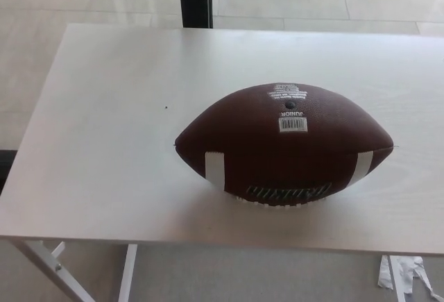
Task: The robot uses both its hands to grab the left and right ends of a football kept in the middle of the desk infront of it, lifts it up and places it in the palm of a person
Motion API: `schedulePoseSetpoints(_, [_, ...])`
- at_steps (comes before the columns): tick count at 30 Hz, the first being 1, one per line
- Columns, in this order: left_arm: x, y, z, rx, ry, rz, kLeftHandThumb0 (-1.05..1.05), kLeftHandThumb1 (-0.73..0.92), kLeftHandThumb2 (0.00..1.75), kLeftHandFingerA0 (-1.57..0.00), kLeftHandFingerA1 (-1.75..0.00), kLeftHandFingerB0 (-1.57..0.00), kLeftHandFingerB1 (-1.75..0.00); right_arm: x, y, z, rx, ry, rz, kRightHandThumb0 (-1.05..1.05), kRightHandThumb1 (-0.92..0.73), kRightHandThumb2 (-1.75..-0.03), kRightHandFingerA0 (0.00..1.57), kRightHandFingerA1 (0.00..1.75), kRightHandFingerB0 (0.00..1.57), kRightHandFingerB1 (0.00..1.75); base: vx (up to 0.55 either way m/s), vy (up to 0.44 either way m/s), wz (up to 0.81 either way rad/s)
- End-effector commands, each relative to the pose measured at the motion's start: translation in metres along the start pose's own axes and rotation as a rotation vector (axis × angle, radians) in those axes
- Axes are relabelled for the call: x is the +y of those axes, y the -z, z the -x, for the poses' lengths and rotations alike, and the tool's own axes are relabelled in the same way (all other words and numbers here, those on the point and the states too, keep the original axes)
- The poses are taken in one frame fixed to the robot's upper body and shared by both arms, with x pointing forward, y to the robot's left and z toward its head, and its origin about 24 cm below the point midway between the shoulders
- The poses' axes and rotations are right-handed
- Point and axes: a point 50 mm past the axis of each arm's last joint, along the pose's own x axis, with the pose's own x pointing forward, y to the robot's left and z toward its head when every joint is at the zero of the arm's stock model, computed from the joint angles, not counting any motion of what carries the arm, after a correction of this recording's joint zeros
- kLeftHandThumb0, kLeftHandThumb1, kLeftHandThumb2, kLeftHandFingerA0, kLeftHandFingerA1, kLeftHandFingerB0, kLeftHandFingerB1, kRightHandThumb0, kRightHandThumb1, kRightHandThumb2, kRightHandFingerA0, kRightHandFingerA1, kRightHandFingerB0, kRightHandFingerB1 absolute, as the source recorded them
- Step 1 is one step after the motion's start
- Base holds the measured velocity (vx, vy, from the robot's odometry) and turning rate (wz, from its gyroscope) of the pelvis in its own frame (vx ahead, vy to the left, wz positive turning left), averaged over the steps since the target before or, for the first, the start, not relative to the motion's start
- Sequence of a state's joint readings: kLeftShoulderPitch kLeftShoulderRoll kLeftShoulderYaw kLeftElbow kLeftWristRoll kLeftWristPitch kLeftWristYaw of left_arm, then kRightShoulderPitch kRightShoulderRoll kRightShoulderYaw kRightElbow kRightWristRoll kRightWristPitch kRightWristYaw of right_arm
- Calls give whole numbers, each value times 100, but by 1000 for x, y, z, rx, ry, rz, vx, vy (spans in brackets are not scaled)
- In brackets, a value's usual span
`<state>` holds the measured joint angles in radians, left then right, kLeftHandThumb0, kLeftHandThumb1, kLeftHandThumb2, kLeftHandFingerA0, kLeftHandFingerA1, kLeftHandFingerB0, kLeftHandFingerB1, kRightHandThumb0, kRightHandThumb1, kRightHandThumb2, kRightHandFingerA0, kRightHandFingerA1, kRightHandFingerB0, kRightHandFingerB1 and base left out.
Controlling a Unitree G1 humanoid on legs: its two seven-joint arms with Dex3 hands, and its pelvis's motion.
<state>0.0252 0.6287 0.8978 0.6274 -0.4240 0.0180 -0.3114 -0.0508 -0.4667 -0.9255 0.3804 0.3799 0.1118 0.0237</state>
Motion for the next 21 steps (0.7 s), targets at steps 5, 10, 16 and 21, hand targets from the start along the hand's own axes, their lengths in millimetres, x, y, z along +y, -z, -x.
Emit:
schedulePoseSetpoints(5, [-103, -81, -20, -137, 260, 89, -82, 57, 59, -65, -48, -55, -44, 74, -3, 8, 5, -197, 31, -66, -70, -62, 62, 48, 26, 29, 0, 0, 0])
schedulePoseSetpoints(10, [-164, -100, -11, -135, 367, 126, -57, 82, 63, -31, -47, -21, -37, 113, 3, 20, 14, -343, -22, -67, -55, -91, 50, 57, 23, 45, 0, 0, 0])
schedulePoseSetpoints(16, [-202, -79, 5, -109, 466, 94, -57, 91, 66, -30, -47, -19, -36, 144, 8, 31, 31, -469, 19, -68, -69, -62, 61, 42, 33, 31, 0, 0, 0])
schedulePoseSetpoints(21, [-219, -60, 17, -54, 494, 79, -64, 87, 64, -32, -53, -20, -39, 159, 13, 36, 82, -495, 14, -70, -54, -91, 53, 56, 29, 46, 0, 0, 0])
